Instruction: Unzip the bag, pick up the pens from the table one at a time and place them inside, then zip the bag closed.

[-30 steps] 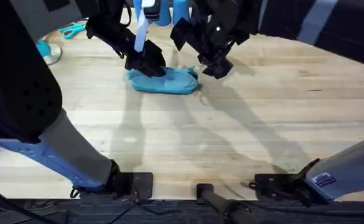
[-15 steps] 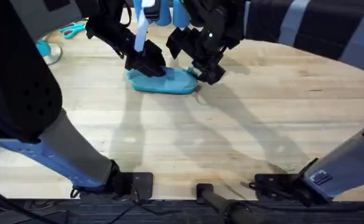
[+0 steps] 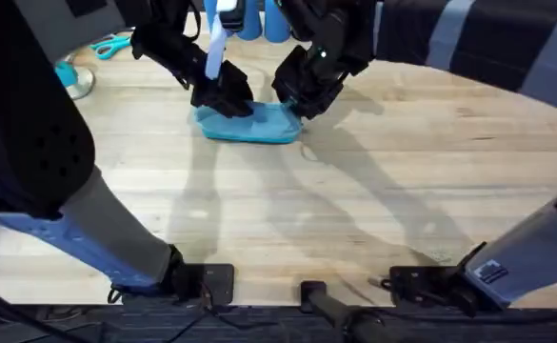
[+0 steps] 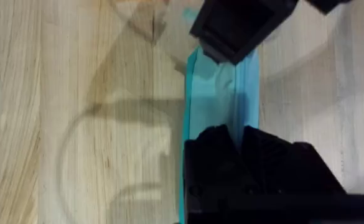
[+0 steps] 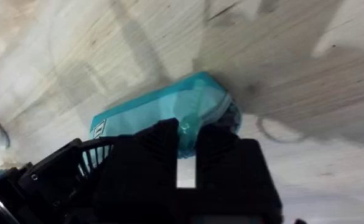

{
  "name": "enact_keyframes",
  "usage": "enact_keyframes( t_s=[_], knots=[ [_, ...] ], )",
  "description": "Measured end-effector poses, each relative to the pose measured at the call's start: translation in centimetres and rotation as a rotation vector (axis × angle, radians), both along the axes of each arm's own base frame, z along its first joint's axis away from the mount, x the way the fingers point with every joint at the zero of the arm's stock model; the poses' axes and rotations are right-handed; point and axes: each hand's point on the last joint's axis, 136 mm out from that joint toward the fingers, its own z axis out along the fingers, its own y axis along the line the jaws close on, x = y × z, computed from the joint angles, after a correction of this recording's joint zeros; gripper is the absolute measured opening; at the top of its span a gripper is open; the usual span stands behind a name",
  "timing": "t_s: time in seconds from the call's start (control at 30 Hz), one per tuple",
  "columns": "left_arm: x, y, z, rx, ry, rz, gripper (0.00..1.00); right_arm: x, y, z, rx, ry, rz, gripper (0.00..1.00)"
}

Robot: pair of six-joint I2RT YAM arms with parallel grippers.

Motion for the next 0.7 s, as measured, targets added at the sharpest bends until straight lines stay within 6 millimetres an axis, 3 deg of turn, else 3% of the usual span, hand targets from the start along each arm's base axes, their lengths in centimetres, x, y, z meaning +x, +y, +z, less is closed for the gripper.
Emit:
enact_keyframes(
  t_s=[0.13, 0.43, 0.7],
  knots=[
    [0.0, 0.0, 0.0, 0.002, 0.000, 0.000, 0.043, 0.0, 0.0, 0.0, 0.000, 0.000, 0.001, 0.042],
    [0.0, 0.0, 0.0, 0.002, 0.001, 0.000, 0.043, -0.2, -0.3, -0.1, 0.001, 0.019, 0.002, 0.030],
    [0.0, -0.1, 0.1, -0.007, 0.000, -0.001, 0.042, 0.2, -1.1, 0.1, 0.106, 0.094, 0.028, 0.031]
  ],
)
